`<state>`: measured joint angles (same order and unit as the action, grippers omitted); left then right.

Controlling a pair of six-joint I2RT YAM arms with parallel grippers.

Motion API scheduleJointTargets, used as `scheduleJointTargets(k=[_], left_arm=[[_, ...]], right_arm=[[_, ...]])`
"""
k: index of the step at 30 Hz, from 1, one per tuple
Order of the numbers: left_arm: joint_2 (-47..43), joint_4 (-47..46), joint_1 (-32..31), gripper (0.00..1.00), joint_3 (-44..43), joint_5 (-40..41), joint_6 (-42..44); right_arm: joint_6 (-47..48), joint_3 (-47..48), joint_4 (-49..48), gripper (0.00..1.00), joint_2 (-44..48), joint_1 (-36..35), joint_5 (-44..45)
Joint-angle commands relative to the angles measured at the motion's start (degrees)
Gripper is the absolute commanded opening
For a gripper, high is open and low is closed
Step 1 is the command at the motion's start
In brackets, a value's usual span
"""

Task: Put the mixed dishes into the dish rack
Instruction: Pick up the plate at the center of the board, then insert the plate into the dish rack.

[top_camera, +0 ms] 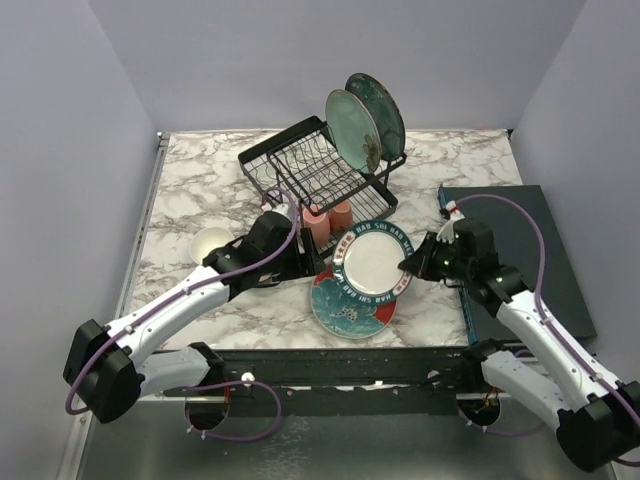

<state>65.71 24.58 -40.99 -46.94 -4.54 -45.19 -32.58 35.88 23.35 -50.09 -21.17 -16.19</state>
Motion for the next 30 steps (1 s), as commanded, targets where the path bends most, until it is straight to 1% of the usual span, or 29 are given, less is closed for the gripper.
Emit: scheduleJointTargets(k=[1, 11, 16, 21, 26, 30], left_arm=[[-3.1, 3.7, 0.1, 0.77, -2.5, 4.1, 4.8], [-7.1, 5.2, 0.3, 0.9, -3.2, 8.9, 9.3], [-9.1, 5.1, 0.4, 0.98, -2.8, 10.9, 10.3], [-10.1, 5.3, 0.4, 0.99, -3.5, 10.4, 10.4], [-9.6, 6.1, 0.4, 0.99, -5.3, 10.1, 12.9], [-9.6, 7.2, 0.4, 0.99, -6.6, 10.4, 15.3]], right_arm=[[3.5, 5.8, 6.1, 0.0, 2.9, -0.1, 5.7], [10.0, 16.4, 13.4, 0.0, 4.4, -0.1, 9.4], [13.0, 21.9, 17.8, 0.0, 5.6, -0.1, 12.8], [14.9, 27.7, 20.0, 0.0, 6.4, -0.1, 15.2], [18.0, 33.1, 17.9, 0.0, 6.7, -0.1, 12.2], [20.0, 36.9, 16.7, 0.0, 4.8, -0.1, 12.5]])
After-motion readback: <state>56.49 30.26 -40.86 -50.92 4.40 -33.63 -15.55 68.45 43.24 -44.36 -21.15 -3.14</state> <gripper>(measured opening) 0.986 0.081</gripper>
